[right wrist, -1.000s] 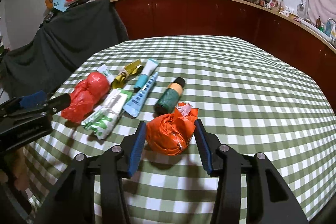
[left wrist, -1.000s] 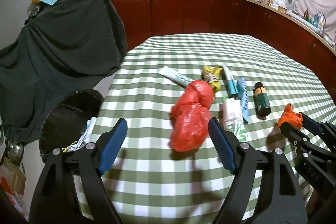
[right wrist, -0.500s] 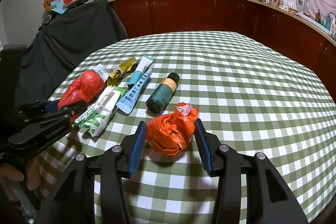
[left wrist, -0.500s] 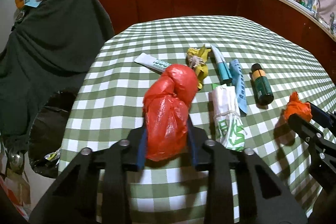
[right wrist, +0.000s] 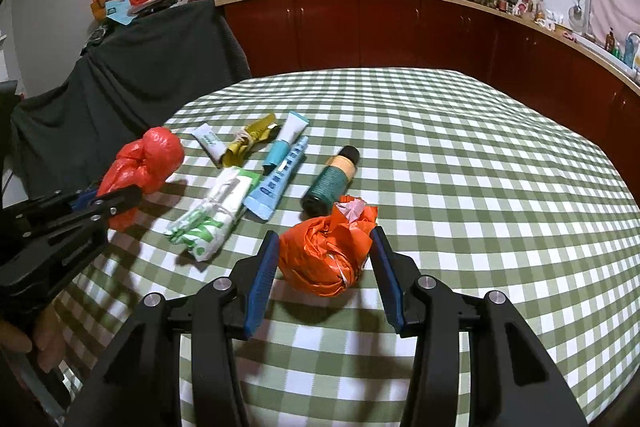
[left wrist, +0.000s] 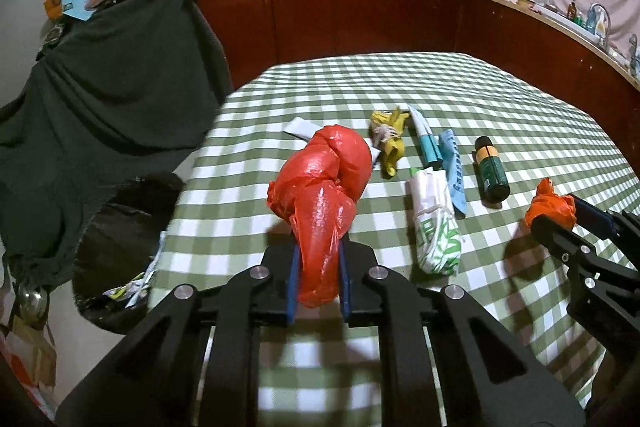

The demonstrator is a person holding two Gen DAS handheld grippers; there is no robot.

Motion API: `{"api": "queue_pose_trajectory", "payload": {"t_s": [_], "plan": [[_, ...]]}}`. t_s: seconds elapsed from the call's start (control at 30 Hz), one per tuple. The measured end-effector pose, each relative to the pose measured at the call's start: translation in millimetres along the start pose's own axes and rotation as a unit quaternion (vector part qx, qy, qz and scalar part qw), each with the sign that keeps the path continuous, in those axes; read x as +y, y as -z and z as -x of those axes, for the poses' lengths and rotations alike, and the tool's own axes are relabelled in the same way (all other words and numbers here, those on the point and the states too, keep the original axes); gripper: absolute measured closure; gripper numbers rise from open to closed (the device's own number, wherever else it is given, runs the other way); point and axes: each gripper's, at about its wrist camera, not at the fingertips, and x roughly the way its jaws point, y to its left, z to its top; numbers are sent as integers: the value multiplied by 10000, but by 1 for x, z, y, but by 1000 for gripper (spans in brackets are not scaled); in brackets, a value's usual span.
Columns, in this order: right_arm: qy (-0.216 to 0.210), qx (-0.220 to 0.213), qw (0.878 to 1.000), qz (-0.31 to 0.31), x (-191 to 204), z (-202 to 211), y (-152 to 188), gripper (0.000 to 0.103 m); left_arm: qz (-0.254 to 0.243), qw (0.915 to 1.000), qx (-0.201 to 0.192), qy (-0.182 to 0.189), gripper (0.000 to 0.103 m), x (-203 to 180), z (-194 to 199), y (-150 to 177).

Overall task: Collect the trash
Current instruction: 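Grasp the red plastic bag with the left tool while the right tool grasps the orange bag, then carry both bags over the black bin and open both tools to drop them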

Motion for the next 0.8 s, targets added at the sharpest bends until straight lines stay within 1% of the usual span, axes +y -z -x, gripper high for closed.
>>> {"api": "queue_pose_trajectory", "payload": {"t_s": [0.2, 0.3, 0.47, 0.67, 0.8], "plan": [[-124, -96, 9998, 159, 18, 5, -4, 56, 257, 9994, -70, -222, 89, 25, 18, 6], [-229, -159, 9992, 278, 32, 7, -9, 56, 386, 9984, -119, -401, 89, 40, 26, 10], [-556, -271, 9968, 504, 63, 6, -21, 56, 609, 9953, -161, -738, 89, 71, 38, 16], [-921, -430, 9917, 789, 105, 0, -38, 56, 932, 9882, -120, -1207, 89, 119, 45, 24], [-1170, -468, 9875, 952, 135, -11, -49, 56, 1144, 9814, -100, -1536, 89, 153, 46, 28]]}}
